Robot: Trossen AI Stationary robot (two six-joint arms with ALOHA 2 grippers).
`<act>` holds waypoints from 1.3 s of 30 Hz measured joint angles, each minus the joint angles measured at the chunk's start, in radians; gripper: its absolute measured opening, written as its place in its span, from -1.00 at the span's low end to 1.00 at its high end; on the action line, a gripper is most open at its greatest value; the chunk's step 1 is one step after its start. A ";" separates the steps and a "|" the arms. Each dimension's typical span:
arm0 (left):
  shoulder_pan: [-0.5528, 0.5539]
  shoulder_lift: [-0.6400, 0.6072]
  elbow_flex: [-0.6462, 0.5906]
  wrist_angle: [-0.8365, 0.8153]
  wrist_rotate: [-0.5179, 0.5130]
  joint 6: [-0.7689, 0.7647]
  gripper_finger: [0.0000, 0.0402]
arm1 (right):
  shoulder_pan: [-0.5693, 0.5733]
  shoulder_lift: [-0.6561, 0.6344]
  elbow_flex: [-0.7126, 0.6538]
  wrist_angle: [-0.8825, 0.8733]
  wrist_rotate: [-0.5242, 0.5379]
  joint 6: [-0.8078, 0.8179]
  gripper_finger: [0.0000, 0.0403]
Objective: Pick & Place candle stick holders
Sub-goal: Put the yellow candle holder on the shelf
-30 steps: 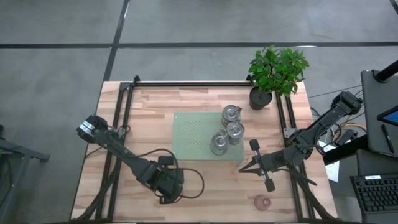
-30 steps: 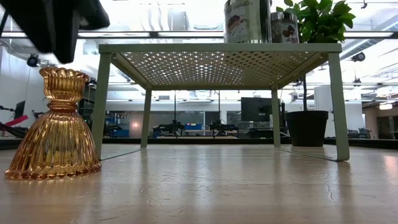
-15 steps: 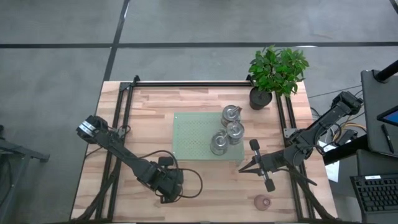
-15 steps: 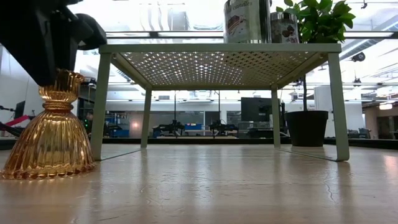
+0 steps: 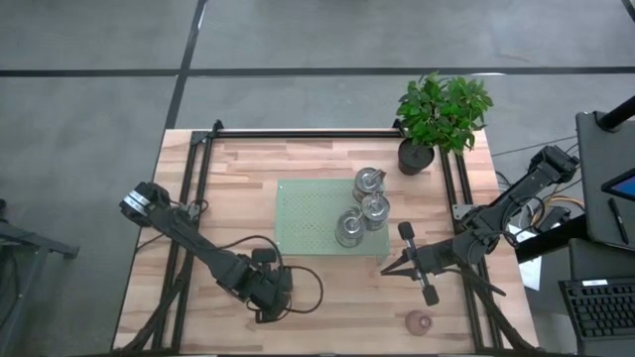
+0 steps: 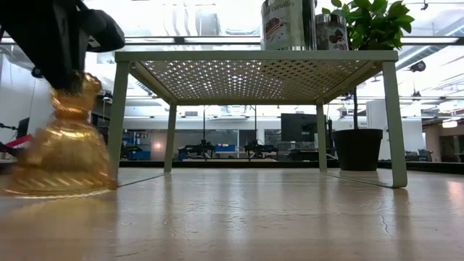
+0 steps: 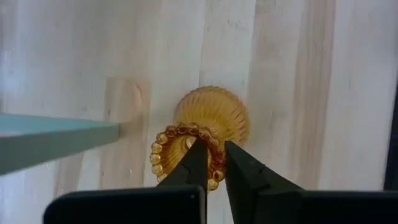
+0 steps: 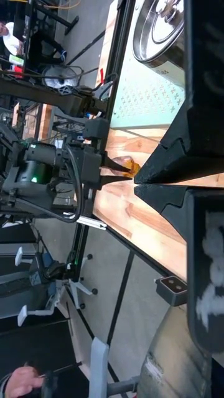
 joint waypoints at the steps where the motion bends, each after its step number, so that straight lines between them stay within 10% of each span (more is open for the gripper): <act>1: 0.000 -0.003 0.010 -0.010 0.014 -0.003 -0.87 | 0.000 0.000 0.000 0.000 0.000 0.000 -0.96; 16: 0.005 -0.033 0.348 -0.180 0.028 0.072 -0.97 | 0.000 0.000 0.000 0.000 0.000 0.000 -0.96; 25: 0.036 -0.033 0.601 -0.445 -0.185 0.178 -0.97 | 0.000 0.000 0.000 0.000 0.000 0.000 -0.96; 31: 0.114 -0.033 0.697 -0.588 -0.424 0.343 -0.93 | 0.000 0.000 0.000 0.000 0.000 0.000 -0.96; 39: 0.368 -0.033 0.693 -0.600 -0.333 0.530 -0.96 | 0.000 0.000 0.000 -0.001 0.000 -0.001 -0.96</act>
